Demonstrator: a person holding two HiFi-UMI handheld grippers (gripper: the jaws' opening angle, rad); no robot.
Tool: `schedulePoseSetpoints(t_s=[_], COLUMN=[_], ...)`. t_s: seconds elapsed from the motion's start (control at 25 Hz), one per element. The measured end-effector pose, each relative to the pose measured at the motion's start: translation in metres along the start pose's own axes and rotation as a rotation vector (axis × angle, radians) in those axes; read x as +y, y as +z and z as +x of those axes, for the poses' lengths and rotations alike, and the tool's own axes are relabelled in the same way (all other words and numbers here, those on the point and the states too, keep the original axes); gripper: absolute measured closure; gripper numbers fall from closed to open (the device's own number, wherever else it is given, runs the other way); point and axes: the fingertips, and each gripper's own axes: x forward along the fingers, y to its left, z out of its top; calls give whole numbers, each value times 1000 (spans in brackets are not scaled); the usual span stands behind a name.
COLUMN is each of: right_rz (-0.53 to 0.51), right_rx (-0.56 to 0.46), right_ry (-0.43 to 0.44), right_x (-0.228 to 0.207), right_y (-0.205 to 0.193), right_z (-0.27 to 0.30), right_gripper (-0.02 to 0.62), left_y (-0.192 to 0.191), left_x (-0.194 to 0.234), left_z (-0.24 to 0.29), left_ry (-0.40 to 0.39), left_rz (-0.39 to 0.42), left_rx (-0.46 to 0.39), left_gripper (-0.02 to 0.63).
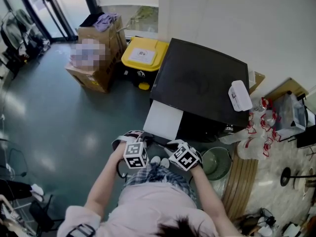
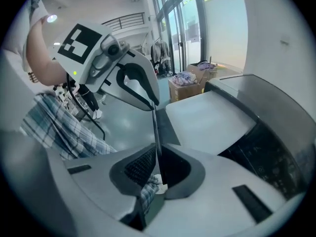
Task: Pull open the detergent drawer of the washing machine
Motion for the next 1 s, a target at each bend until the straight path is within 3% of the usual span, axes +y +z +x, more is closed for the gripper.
schedulePoseSetpoints(t_s=[0.2, 0.48, 0.72, 1.0], right_rz=[108, 232, 321, 400], right_rx=[-226, -582, -864, -1052], right_ry=[-51, -280, -495, -744], right_x=[-23, -95, -142, -167], right_y=[28, 57, 65, 41], right_z=[-38, -131, -220, -292], right_gripper=[564, 577, 578, 578], left_y=[30, 85, 115, 124], left_x=[45, 135, 183, 210], left_z=[-22, -71, -107, -131], left_ry=[111, 320, 446, 537], left_rz=[-159, -424, -509, -623], left_rx=[-174, -507, -674, -812], left_gripper=[563, 571, 580, 580])
